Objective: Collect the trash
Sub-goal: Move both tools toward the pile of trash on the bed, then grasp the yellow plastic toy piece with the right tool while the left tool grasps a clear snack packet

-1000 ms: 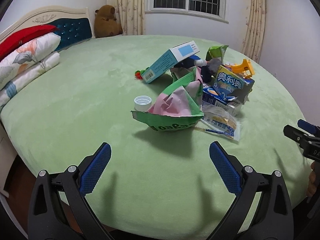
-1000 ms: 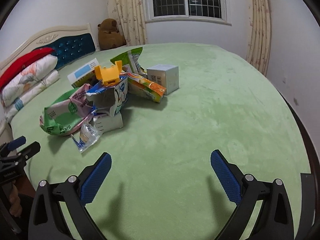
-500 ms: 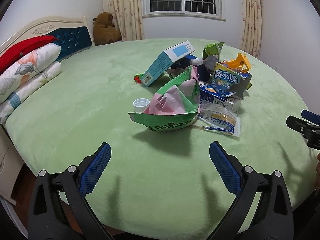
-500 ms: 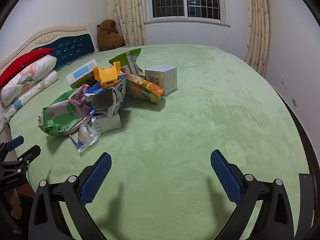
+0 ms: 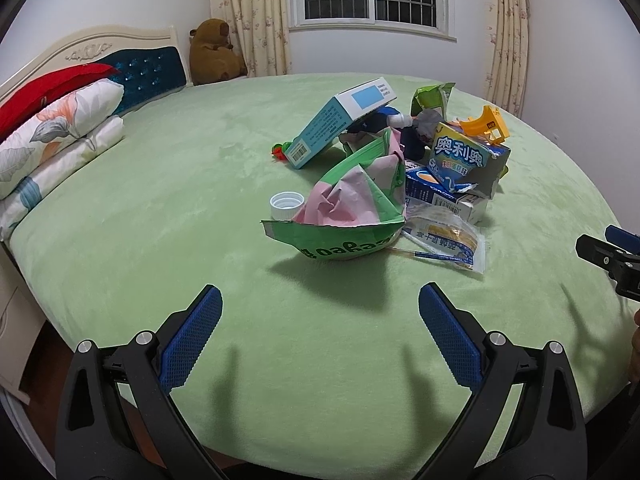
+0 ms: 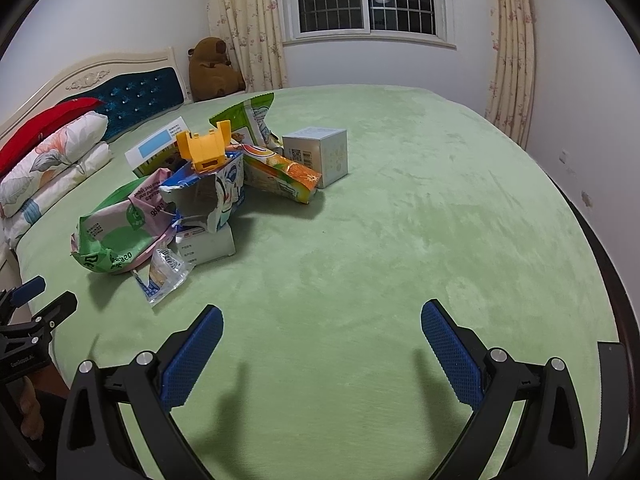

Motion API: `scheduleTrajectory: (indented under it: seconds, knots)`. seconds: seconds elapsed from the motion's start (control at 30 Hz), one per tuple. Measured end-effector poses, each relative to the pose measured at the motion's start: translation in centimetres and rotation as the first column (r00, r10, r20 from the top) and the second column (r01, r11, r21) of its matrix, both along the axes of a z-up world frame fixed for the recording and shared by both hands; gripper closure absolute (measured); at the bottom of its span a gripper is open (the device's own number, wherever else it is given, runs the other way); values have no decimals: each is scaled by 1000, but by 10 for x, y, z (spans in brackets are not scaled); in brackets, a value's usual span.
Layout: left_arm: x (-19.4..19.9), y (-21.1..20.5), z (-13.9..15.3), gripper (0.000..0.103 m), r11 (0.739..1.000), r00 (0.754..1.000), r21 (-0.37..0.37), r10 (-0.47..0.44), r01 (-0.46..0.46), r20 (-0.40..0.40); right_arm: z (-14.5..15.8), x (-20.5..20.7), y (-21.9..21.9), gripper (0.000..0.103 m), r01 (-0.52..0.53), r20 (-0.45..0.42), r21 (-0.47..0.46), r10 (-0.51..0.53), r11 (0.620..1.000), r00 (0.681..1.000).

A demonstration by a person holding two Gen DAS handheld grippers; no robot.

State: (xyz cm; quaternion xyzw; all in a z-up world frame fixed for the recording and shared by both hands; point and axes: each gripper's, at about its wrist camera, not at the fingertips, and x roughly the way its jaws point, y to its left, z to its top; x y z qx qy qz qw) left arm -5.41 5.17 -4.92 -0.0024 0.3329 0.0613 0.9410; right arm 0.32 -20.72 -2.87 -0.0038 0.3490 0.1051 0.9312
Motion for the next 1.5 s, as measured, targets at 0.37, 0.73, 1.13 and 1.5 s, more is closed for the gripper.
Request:
scheduleTrajectory:
  seconds: [0.37,0.73,1.13,1.5]
  knots:
    - [2,0,0,7,1000,1000,-10,-4,4,1,7,-1,1,5,-44,12,72,43,996,999]
    - [3,4,1,7,999,1000,-39,-12,12,1,43,33,45,13,-201,103,105,190,974,976]
    - [2,13,2,7,998,1000,-61,-16,16,-1,34,93,81,44,-278,91,81,271,957,958]
    - [-9,-25,2,7,982,982,-2,-187,187,19,33,109,82,50,-280,102,97,270,955,957]
